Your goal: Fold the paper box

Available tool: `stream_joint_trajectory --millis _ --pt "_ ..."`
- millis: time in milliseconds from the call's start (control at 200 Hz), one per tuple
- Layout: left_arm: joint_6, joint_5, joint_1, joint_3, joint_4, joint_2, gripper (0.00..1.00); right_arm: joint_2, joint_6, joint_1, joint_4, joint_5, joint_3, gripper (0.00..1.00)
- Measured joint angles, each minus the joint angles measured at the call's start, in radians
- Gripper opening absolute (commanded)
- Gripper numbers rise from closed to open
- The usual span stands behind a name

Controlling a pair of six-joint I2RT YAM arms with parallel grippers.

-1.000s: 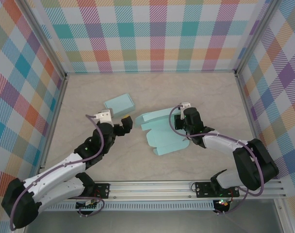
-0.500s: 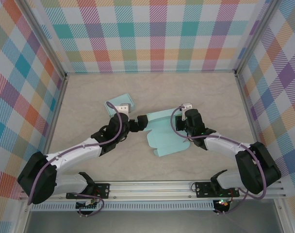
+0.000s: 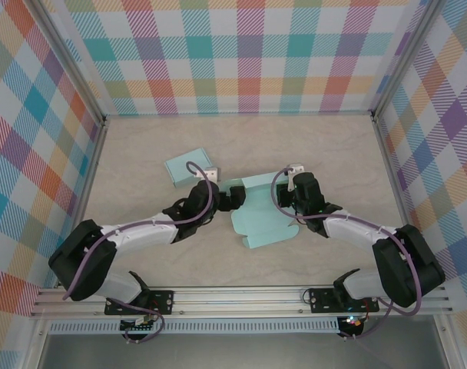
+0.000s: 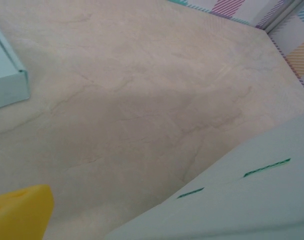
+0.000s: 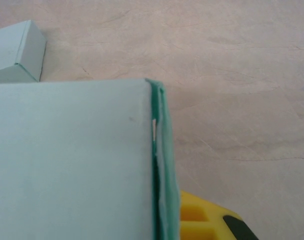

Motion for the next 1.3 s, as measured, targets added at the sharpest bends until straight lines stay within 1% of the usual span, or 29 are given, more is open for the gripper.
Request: stream_joint_trajectory --millis 160,315,460,630,819,909,994,1129,1299 --pt "-0.010 -0.050 -0.027 0.014 0.050 0.029 1.00 0.000 0.035 -0.008 -0.001 0.006 -0.001 0.00" --pt "-0.043 -0.133 -0.043 -0.015 0.061 -0.005 1.00 0.000 0.051 0.000 0.005 0.015 -0.001 0.00" --pt "-0.111 -0.218 -0.048 -0.084 -0.011 -0.149 1.00 -0.001 0.054 0.006 -0.009 0.047 -0.001 0.00" --pt "-0.239 -0.272 -0.050 -0.211 -0.096 -0.334 1.00 -0.027 0.054 0.006 -0.018 0.083 -0.009 0.00" --pt "-0.356 -0.260 -0.060 -0.401 -0.137 -0.464 0.98 -0.048 0.054 0.006 -0.018 0.095 -0.016 0.00" --pt "-0.378 -0.246 -0.082 -0.417 -0.150 -0.484 0.97 -0.048 0.055 0.006 -0.019 0.095 -0.016 0.00" --pt "-0.384 -0.233 -0.110 -0.417 -0.127 -0.489 0.95 -0.048 0.058 0.006 -0.020 0.095 -0.016 0.00" --pt "-0.375 -0.189 -0.136 -0.421 -0.013 -0.440 0.95 -0.048 0.062 0.006 -0.020 0.093 -0.016 0.00" --pt "-0.339 -0.119 -0.137 -0.412 0.134 -0.284 0.94 -0.048 0.064 0.006 -0.020 0.083 -0.016 0.00"
